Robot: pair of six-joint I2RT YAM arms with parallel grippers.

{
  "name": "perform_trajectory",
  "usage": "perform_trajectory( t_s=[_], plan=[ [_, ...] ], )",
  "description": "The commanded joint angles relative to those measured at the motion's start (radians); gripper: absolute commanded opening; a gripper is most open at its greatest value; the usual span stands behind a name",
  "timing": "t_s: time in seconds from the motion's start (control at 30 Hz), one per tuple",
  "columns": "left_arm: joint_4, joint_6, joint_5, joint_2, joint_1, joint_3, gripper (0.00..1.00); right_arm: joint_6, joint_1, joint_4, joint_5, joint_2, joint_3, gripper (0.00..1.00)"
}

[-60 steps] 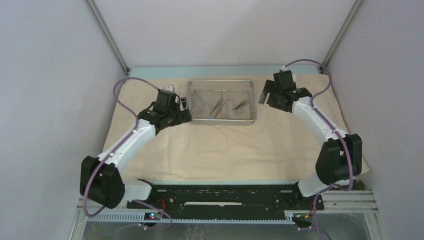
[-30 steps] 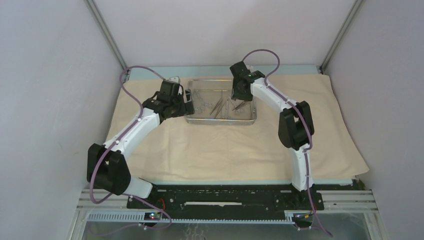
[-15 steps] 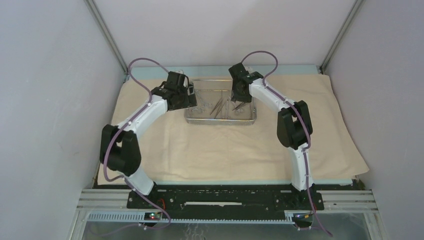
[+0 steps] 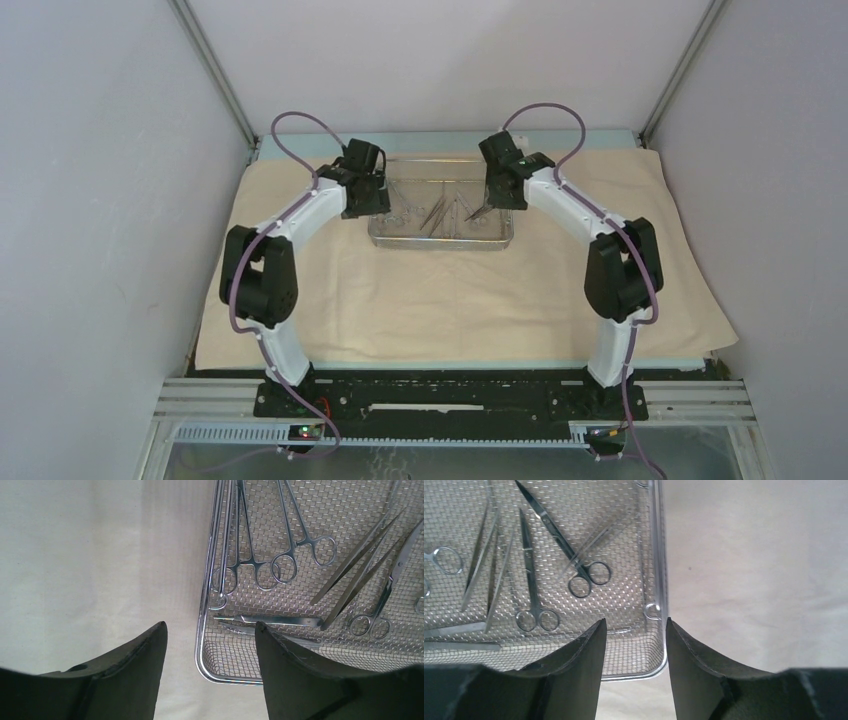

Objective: Open and lay out the surgical kit
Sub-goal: Move the container from the surgical kit.

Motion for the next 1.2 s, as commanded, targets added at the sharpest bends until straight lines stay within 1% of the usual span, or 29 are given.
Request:
perform_trajectory(
  t_s=[0.0, 0.2, 0.47, 0.57, 0.73, 0.9, 0.93, 1.03, 1.1, 1.17],
  plan=[
    [-0.014, 0.029, -0.027, 0.011, 0.006, 0.043, 0.68, -0.030, -0.025, 0.062, 0.026, -0.074, -0.082, 0.56],
    [-0.012, 0.031, -0.028, 0.029, 0.006, 0.026, 0.65, -0.036, -0.041, 0.109, -0.030, -0.072, -0.148, 0.56],
    [-0.006, 0.033, -0.022, 0.054, 0.006, 0.008, 0.59, -0.024, -0.052, 0.139, -0.071, -0.046, -0.182, 0.55],
    [-0.003, 0.031, -0.020, 0.067, 0.006, 0.004, 0.56, -0.019, -0.056, 0.151, -0.082, -0.036, -0.198, 0.55],
    [-0.002, 0.028, -0.016, 0.067, 0.006, -0.003, 0.46, -0.015, -0.055, 0.161, -0.090, -0.026, -0.211, 0.53],
    [-0.001, 0.025, -0.012, 0.058, 0.006, -0.012, 0.36, -0.009, -0.055, 0.165, -0.097, -0.026, -0.218, 0.48],
    [-0.001, 0.022, -0.010, 0.056, 0.006, -0.015, 0.32, -0.008, -0.054, 0.165, -0.098, -0.027, -0.219, 0.46],
    [-0.001, 0.018, -0.003, 0.044, 0.006, -0.025, 0.24, -0.006, -0.051, 0.164, -0.097, -0.035, -0.223, 0.38],
    [0.001, 0.015, -0.001, 0.034, 0.005, -0.031, 0.21, -0.004, -0.050, 0.164, -0.096, -0.039, -0.224, 0.31],
    [0.001, 0.013, 0.005, 0.025, 0.005, -0.035, 0.18, -0.002, -0.048, 0.161, -0.095, -0.041, -0.224, 0.26]
  ],
)
